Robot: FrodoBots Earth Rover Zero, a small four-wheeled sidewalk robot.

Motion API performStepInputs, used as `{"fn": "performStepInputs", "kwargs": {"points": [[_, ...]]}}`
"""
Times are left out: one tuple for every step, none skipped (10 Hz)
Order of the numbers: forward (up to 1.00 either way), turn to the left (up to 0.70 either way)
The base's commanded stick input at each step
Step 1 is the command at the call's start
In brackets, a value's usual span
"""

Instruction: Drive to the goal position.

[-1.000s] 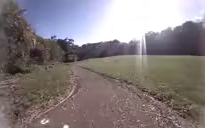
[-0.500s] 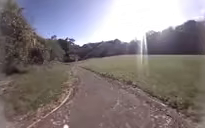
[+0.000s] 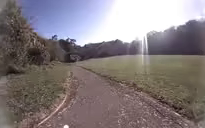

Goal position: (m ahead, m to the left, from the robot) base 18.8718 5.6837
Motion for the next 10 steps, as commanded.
{"fn": "performStepInputs", "kwargs": {"points": [[0.48, 0.0], [0.49, 0.0], [0.48, 0.01], [0.48, 0.02], [0.39, 0.11], [0.38, 0.26], [0.39, 0.69], [0.45, 0.59], [0.5, 0.5], [0.66, 0.33]]}}
